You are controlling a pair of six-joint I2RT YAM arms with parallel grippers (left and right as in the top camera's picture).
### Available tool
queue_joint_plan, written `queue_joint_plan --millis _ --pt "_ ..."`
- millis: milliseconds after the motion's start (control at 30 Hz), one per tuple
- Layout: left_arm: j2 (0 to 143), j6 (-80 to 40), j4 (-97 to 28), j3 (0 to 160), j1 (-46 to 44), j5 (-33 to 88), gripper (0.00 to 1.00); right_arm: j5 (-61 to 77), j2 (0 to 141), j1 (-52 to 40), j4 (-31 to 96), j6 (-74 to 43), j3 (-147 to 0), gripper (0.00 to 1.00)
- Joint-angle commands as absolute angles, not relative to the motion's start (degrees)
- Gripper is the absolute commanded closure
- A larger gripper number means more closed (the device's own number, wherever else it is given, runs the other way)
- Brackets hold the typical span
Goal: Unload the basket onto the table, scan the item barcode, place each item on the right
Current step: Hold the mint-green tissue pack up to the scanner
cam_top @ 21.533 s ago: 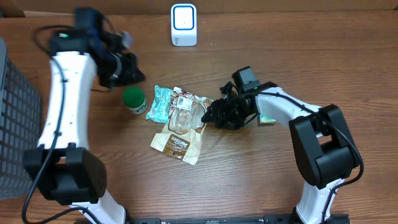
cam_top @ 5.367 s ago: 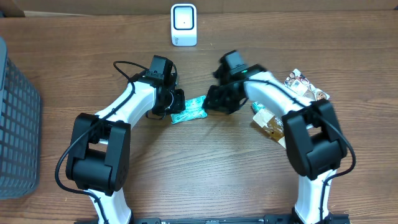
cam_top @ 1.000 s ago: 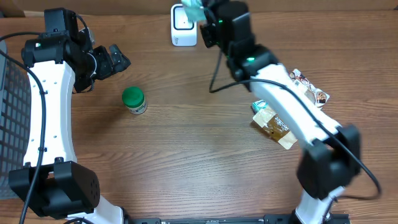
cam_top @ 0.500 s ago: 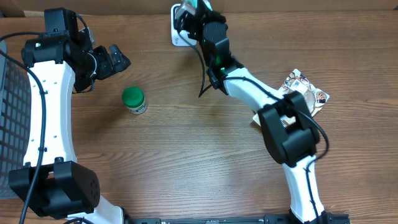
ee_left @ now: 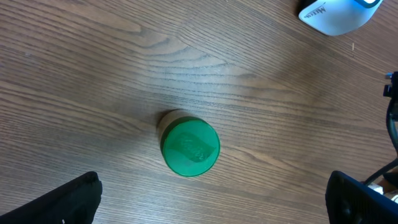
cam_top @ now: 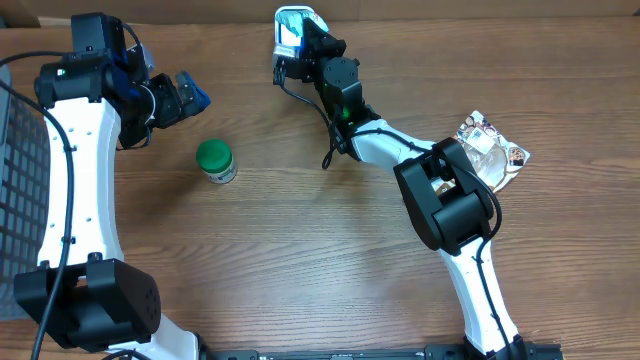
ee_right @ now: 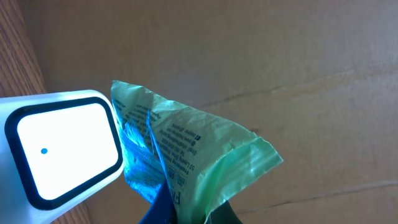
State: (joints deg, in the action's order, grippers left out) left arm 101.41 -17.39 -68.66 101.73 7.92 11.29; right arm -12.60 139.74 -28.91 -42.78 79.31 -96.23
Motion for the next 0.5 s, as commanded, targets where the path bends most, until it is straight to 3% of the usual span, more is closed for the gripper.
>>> queue_joint_plan --millis 0,467 --pt "101.91 -16.73 -68.73 101.95 8.08 11.42 0.00 -12.10 140.29 -28.47 -44.31 80.23 -97.38 0.96" --pt "101.91 -16.73 -68.73 101.95 8.08 11.42 0.00 -14.72 139.13 -29.15 -48.36 79.33 -97.36 0.96"
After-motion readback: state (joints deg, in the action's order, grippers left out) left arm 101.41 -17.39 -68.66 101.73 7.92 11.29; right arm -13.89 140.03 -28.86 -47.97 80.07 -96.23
